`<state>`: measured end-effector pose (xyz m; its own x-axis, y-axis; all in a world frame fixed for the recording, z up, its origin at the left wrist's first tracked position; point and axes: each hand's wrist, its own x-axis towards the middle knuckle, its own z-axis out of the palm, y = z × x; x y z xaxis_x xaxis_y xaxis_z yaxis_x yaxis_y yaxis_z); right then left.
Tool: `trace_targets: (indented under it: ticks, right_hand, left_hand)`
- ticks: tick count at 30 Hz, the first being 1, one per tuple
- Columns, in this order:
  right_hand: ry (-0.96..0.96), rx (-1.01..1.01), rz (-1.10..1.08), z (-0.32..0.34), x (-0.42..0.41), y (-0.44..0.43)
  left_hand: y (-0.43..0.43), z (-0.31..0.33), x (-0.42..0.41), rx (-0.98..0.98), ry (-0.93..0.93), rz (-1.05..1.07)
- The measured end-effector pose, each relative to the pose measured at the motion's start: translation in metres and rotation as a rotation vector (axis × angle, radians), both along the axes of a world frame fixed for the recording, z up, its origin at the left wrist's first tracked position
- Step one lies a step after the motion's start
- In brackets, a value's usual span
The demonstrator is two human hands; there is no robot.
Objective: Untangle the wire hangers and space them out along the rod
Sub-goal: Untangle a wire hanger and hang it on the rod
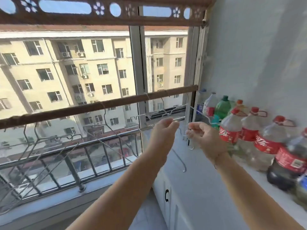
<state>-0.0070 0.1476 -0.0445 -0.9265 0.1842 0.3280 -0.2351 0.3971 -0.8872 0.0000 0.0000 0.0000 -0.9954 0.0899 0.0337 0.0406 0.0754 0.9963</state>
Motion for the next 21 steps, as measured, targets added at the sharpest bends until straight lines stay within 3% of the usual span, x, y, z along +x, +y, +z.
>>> trace_targets:
  ticks: [11, 21]
  right_hand:
    - [-0.227, -0.176, 0.165, -0.026, -0.049, -0.003]
    - [-0.188, -0.3, 0.197, -0.004, -0.083, -0.022]
  left_hand:
    - [0.02, -0.008, -0.073, 0.14, -0.352, 0.166]
    - [0.001, 0.009, -0.116, 0.321, -0.341, 0.102]
